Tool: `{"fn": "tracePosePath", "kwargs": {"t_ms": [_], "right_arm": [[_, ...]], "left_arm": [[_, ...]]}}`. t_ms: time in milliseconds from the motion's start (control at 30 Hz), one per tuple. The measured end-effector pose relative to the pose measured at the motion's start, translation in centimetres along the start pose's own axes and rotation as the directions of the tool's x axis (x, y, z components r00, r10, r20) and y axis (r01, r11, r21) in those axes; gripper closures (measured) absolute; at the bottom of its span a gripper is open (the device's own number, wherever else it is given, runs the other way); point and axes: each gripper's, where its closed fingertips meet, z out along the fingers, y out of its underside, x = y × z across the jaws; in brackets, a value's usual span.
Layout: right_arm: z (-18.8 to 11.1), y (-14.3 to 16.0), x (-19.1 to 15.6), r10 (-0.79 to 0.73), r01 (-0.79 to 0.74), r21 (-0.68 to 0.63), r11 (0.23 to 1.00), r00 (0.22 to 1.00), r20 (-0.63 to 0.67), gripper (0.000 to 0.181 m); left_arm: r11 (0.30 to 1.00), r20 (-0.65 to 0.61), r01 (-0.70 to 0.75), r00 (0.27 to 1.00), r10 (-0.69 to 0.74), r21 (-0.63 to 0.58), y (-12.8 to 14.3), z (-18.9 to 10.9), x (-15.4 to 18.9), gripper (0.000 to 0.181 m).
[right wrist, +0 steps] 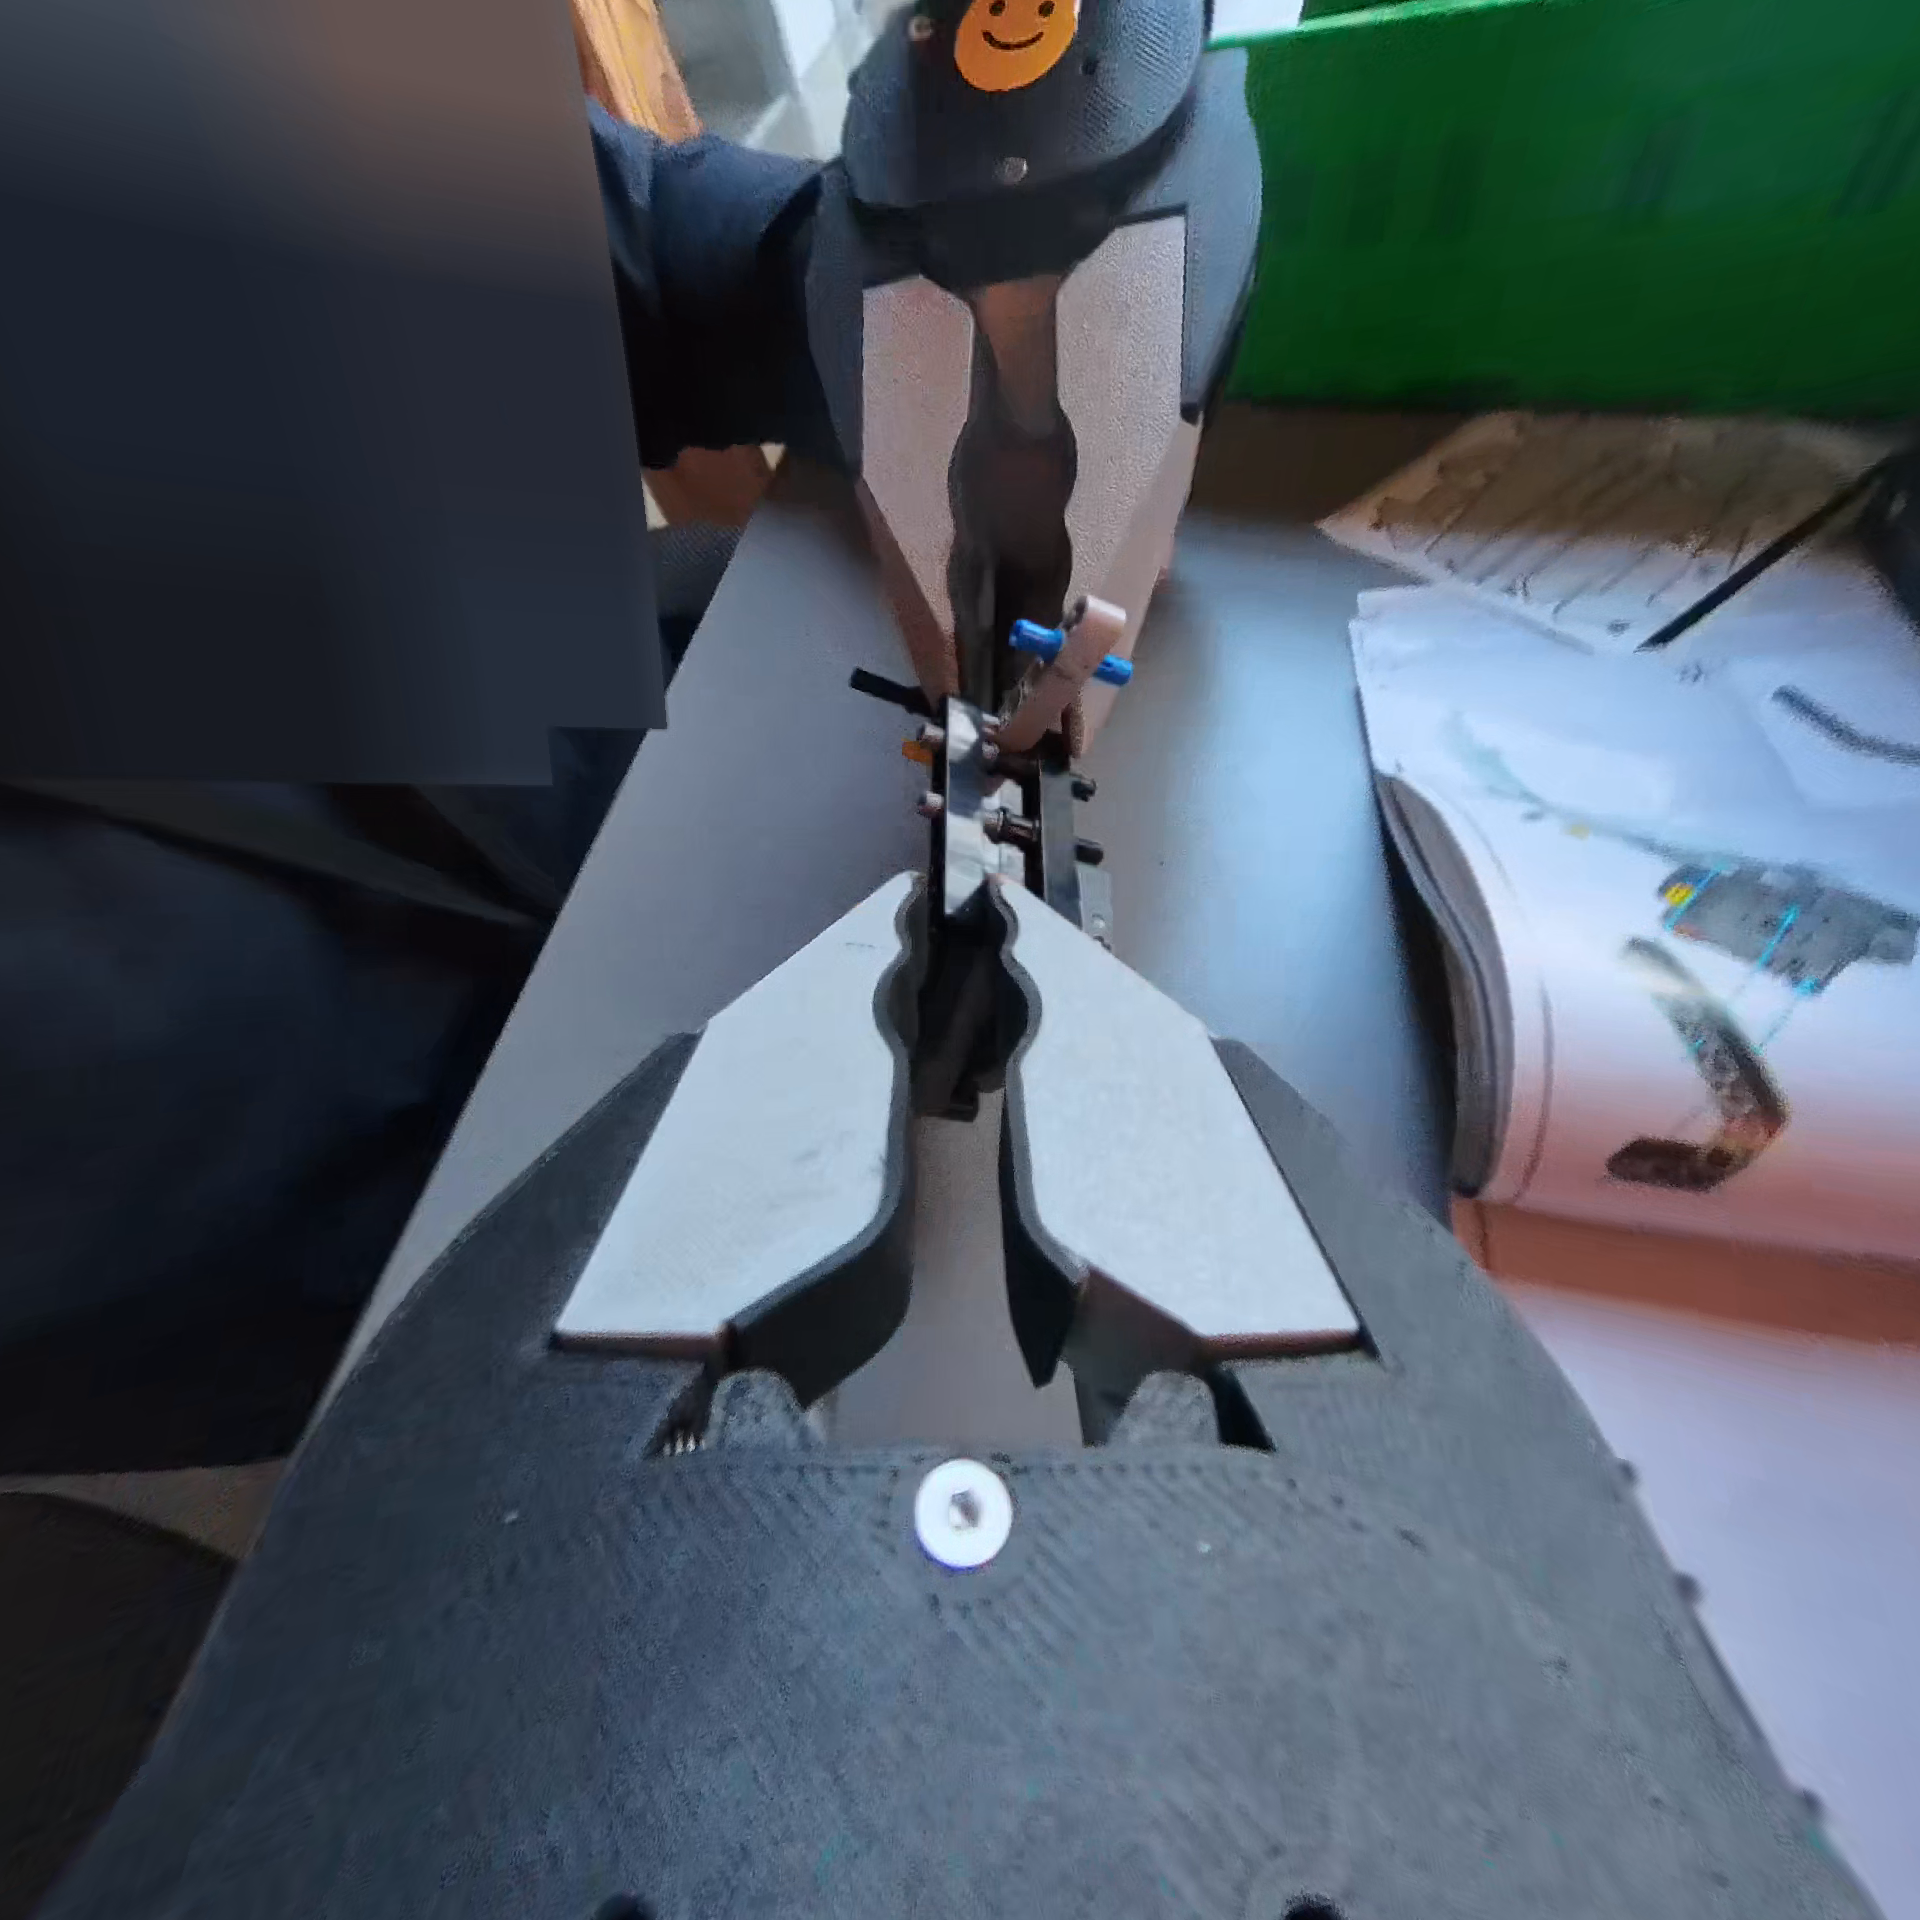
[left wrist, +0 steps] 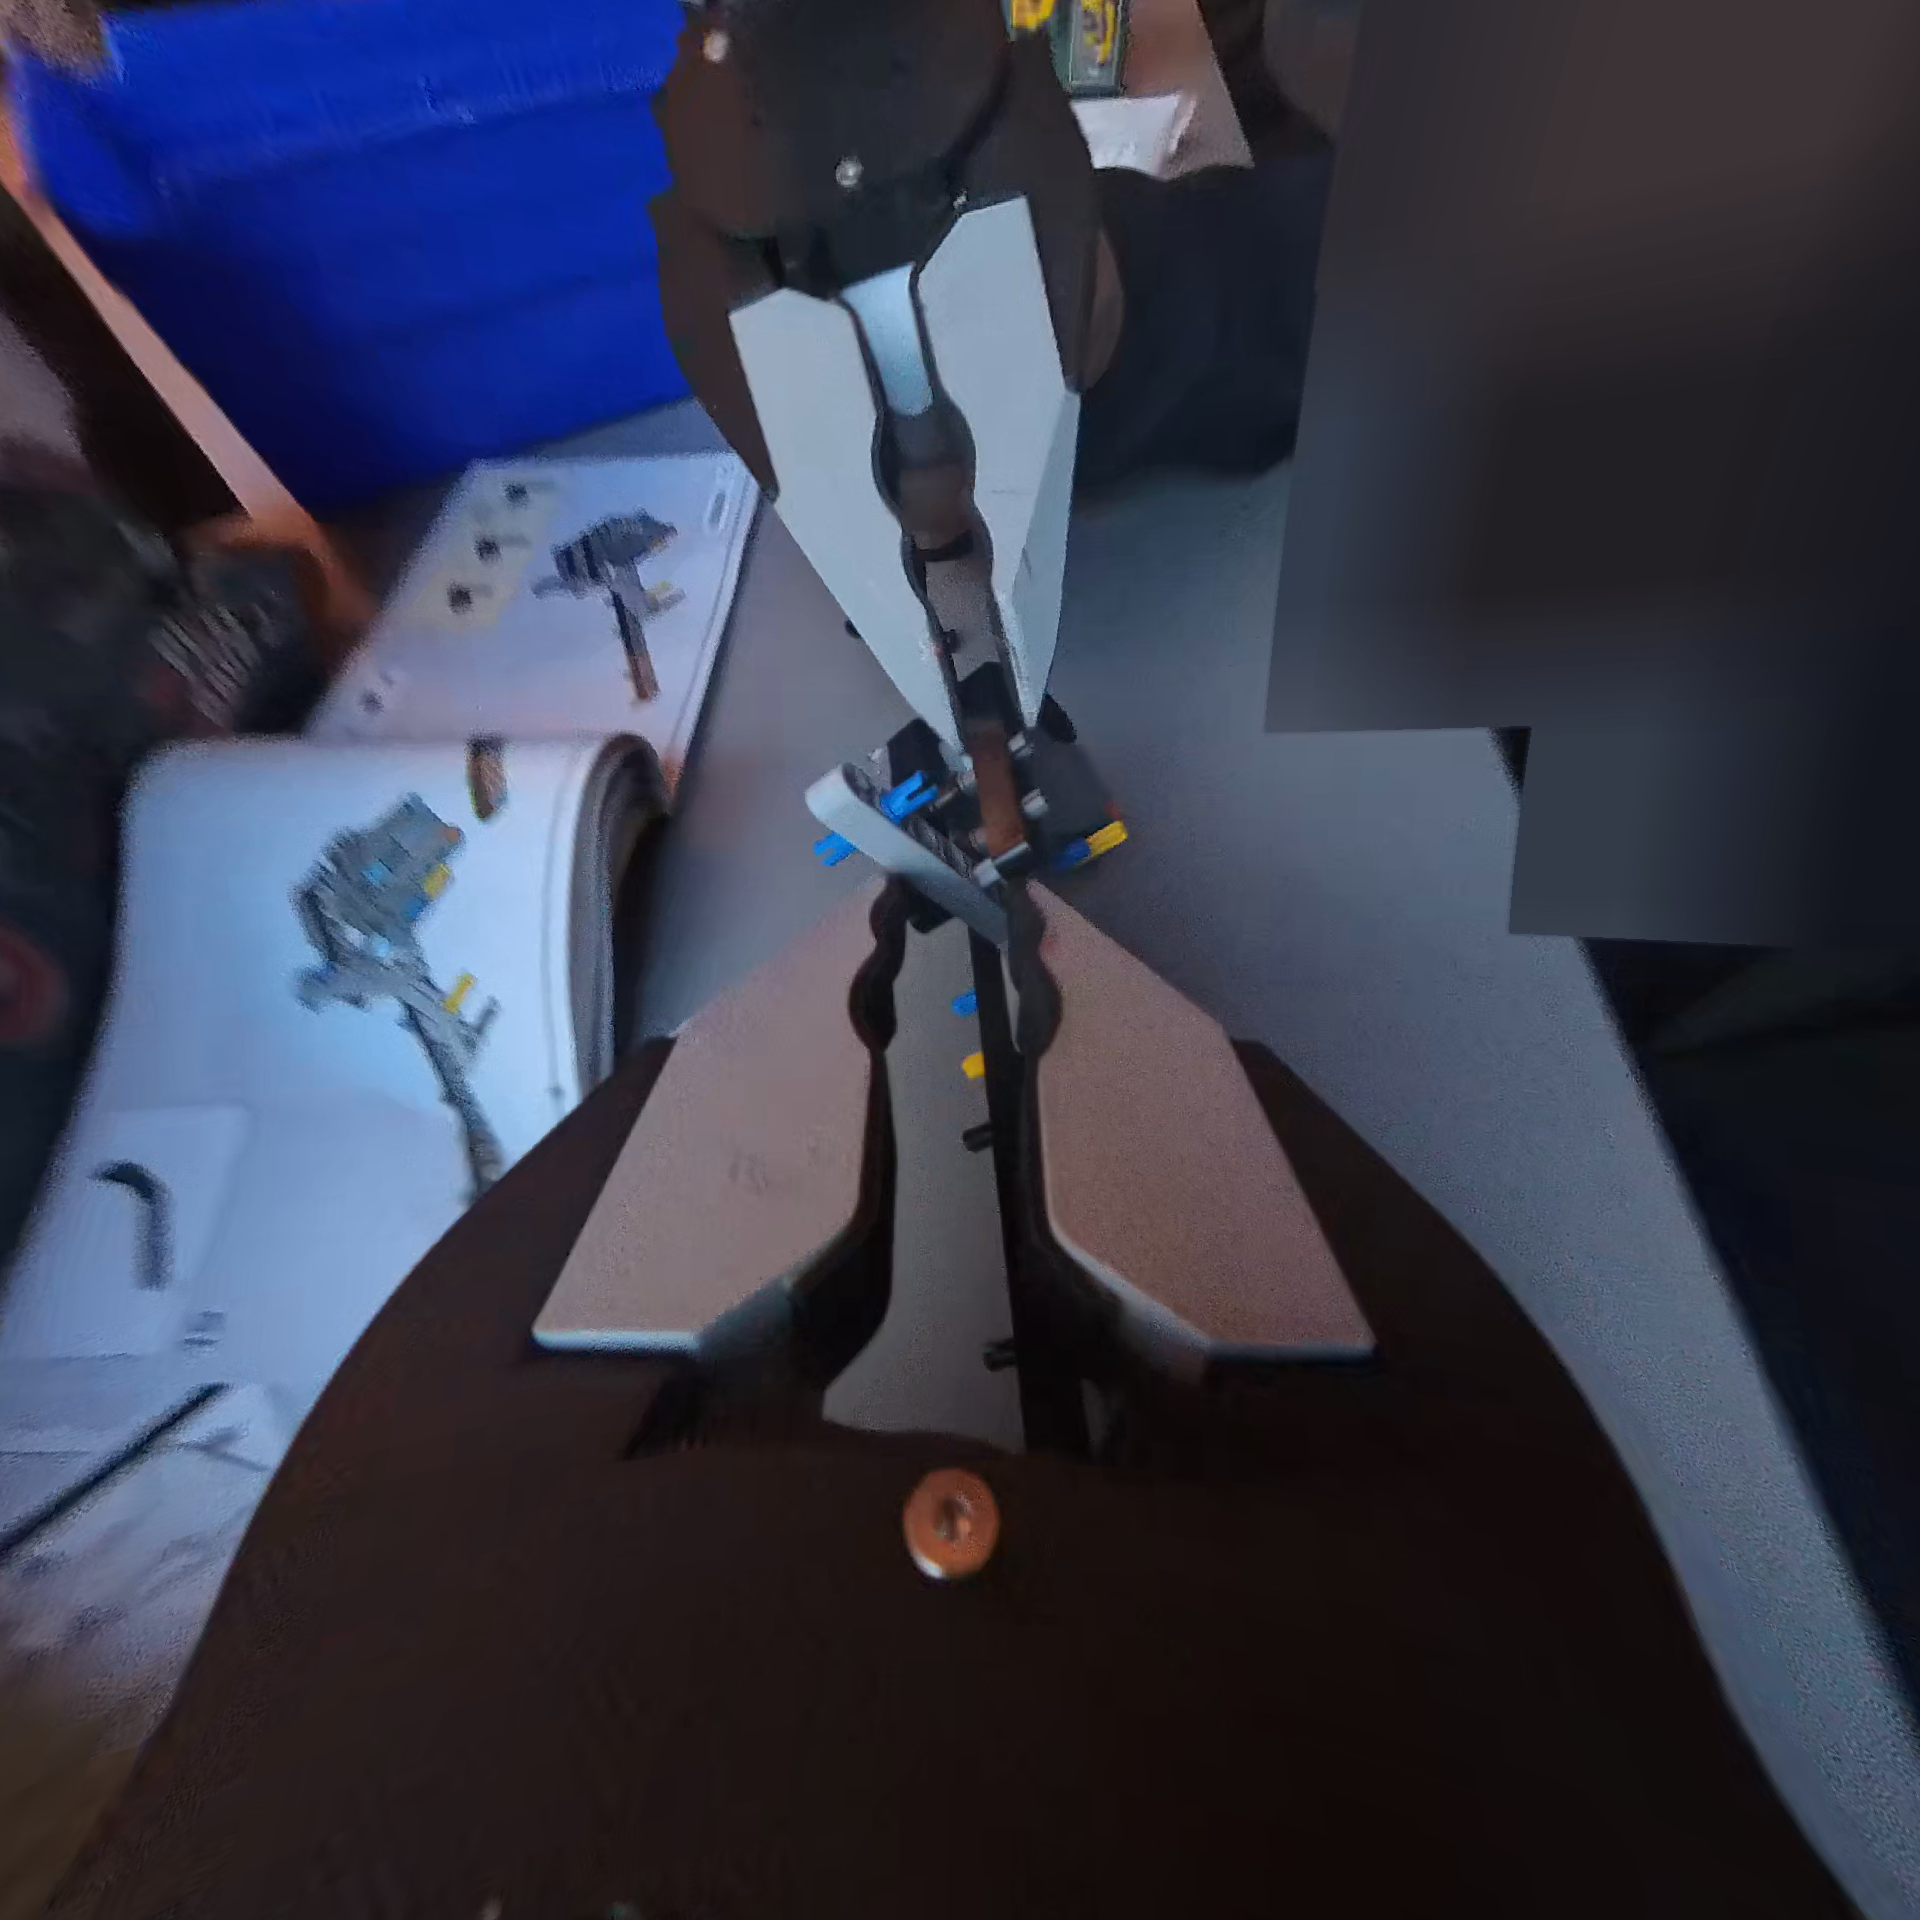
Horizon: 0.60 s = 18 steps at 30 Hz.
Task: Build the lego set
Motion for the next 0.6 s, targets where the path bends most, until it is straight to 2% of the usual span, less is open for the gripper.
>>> {"fn": "tracePosePath", "kwargs": {"t_ms": [100, 200, 267, 333, 400, 500, 600], "right_arm": [[0.3, -0.1, -0.1, -0.176, 0.171, -0.052, 0.984, 0.978, -0.110, 0.175], [0.3, -0.1, -0.2, -0.285, 0.274, -0.089, 0.958, 0.943, -0.171, 0.170], [0.0, -0.4, -0.2, -0.278, 0.269, -0.073, 0.960, 0.942, -0.189, 0.160], [-0.4, -0.5, 0.4, -0.228, 0.221, -0.054, 0.974, 0.950, -0.213, 0.134], [-0.5, -0.1, 1.2, -0.172, 0.167, -0.041, 0.985, 0.957, -0.235, 0.118], [0.0, 1.2, 1.7, -0.147, 0.134, -0.070, 0.989, 0.961, -0.234, 0.118], [0.6, 1.7, 1.3, -0.174, 0.154, -0.103, 0.983, 0.961, -0.215, 0.127]], "left_arm": [[0.976, 0.100, -0.218, 0.971, 0.219, -0.021, -0.2, -0.4, 0.0, 0.166], [0.938, 0.141, -0.347, 0.928, 0.344, -0.008, -0.1, -0.3, 0.3, 0.165], [0.914, 0.178, -0.406, 0.899, 0.401, -0.010, 0.2, -0.3, 0.0, 0.165], [0.887, 0.200, -0.462, 0.868, 0.454, -0.008, 0.3, -0.4, -0.1, 0.165], [0.866, 0.204, -0.499, 0.848, 0.489, -0.003, 0.4, -0.4, 0.3, 0.165], [0.849, 0.197, -0.529, 0.832, 0.519, -0.003, 0.6, -0.2, 0.8, 0.165], [0.855, 0.185, -0.518, 0.840, 0.510, -0.005, 1.1, -0.2, 0.9, 0.165]]}}
